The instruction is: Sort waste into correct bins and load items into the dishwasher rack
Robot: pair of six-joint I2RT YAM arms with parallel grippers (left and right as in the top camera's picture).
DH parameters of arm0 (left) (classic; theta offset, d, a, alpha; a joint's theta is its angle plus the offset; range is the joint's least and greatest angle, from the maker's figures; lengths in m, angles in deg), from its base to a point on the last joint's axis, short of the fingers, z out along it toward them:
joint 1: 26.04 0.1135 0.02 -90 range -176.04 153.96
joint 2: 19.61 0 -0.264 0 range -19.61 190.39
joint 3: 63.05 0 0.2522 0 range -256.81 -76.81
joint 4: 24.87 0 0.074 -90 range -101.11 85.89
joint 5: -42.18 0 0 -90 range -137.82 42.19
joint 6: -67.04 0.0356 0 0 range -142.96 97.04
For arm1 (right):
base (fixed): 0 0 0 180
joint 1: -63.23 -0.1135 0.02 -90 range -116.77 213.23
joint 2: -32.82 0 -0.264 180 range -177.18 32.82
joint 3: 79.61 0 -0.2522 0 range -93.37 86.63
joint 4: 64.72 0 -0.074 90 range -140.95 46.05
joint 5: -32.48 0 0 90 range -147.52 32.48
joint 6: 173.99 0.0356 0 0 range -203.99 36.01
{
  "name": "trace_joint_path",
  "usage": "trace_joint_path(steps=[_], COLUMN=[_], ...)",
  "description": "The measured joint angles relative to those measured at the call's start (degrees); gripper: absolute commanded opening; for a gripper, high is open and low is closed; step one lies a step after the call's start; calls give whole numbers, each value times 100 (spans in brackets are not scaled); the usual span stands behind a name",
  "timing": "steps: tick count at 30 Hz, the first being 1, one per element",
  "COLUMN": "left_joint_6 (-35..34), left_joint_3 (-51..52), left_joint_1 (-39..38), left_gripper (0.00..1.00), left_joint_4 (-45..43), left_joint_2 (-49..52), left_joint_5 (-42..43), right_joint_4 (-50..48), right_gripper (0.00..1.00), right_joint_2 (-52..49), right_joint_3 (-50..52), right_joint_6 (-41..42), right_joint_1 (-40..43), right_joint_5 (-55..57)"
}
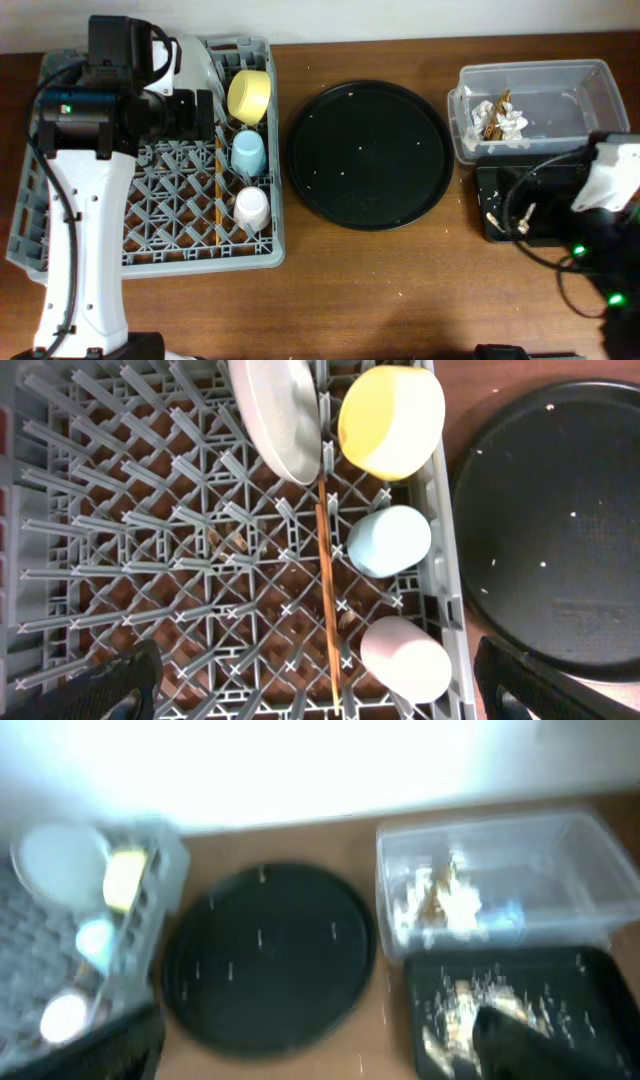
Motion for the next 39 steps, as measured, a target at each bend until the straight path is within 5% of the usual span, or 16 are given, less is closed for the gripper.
trace_joint_path(steps=[4, 13, 39], left_joint_6=[0, 0, 0], left_joint_3=[-4, -9, -9], left_joint_1=[0, 0, 0], left_gripper=[99, 99, 99], left_joint_4=[-2, 0, 2], left_joint_2=[0, 0, 0], left_joint_5=[13, 15, 15], right_joint_4=[-2583, -5768, -5663], right_gripper=[99, 98, 98], right_joint_2=[2247, 4586, 4710], right_joint_3=[3574, 7628, 7921], right_joint_6=[-15, -4, 2], right_joint_1=[-435, -636, -1023], right_joint_5=[42, 133, 540])
